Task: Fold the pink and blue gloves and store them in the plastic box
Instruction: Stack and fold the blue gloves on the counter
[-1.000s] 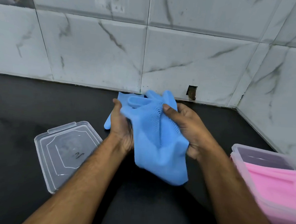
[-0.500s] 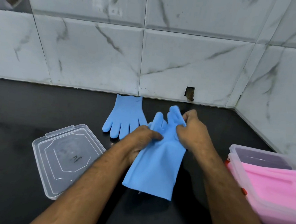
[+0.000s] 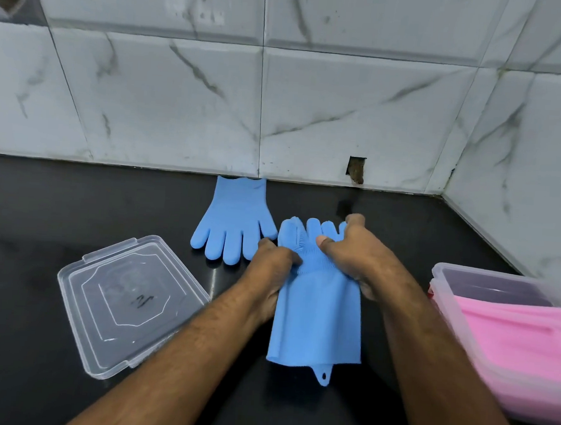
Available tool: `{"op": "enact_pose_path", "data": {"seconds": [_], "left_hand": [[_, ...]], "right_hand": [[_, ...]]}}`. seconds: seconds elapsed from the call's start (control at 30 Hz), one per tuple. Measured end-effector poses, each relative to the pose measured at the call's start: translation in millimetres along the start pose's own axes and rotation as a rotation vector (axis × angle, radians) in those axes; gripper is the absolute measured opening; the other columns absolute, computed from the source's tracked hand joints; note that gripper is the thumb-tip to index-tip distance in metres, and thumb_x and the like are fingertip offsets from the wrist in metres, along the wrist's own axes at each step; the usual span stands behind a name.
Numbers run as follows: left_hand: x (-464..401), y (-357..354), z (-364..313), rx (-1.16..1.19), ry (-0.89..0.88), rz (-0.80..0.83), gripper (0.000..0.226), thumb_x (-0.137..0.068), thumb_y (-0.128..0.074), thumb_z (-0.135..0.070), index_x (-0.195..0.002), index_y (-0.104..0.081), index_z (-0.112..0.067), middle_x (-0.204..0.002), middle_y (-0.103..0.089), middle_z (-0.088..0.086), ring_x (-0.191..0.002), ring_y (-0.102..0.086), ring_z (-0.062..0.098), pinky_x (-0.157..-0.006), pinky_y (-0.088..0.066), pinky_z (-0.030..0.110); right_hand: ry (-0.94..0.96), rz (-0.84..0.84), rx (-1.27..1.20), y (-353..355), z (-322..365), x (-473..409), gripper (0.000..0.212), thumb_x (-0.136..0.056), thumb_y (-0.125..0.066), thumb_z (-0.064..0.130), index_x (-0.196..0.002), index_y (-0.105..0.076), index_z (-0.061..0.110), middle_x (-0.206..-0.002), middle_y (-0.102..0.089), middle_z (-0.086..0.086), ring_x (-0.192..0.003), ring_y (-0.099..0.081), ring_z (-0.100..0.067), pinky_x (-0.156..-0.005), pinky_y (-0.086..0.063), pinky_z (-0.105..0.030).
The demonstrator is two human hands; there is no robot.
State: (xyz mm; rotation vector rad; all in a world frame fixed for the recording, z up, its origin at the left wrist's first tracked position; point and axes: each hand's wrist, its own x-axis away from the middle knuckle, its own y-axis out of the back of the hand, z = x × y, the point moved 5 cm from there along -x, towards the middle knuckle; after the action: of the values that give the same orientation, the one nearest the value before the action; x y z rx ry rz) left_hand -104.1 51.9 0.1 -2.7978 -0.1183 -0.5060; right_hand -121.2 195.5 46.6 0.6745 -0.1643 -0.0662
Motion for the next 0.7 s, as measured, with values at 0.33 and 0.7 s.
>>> {"op": "enact_pose_path", "data": {"seconds": [0.33, 0.7], "left_hand": [[2, -9, -5, -1.062, -0.416, -0.161, 0.061, -0.096, -0.063, -0.038, -0.145, -0.04, -0.01, -0.15, -0.031, 0.012, -0.14, -0.034, 0.032, -0.115, -0.035, 0.047], [-4, 6, -14, -0.846, -0.414, -0.107, 0.052, -0.09, -0.06, -0.001, -0.139, -0.058, -0.017, -0.141, -0.056, 0.0, -0.117, -0.059, 0.015, -0.089, -0.045, 0.02]], "right_hand": [[-0.023, -0.115, 0.634, 0, -2, 2, 0.05, -0.095, -0.066, 0.042, -0.137, -0.052, 0.018, -0.135, -0.05, -0.011, -0.119, -0.056, -0.03, -0.082, -0.046, -0.039], [0.21, 0.026, 0.8, -25, 3, 1, 0.043, -0.097, -0.053, 0.005, -0.139, -0.046, 0.012, -0.138, -0.041, -0.014, -0.111, -0.054, -0.03, -0.081, -0.045, -0.037]]}}
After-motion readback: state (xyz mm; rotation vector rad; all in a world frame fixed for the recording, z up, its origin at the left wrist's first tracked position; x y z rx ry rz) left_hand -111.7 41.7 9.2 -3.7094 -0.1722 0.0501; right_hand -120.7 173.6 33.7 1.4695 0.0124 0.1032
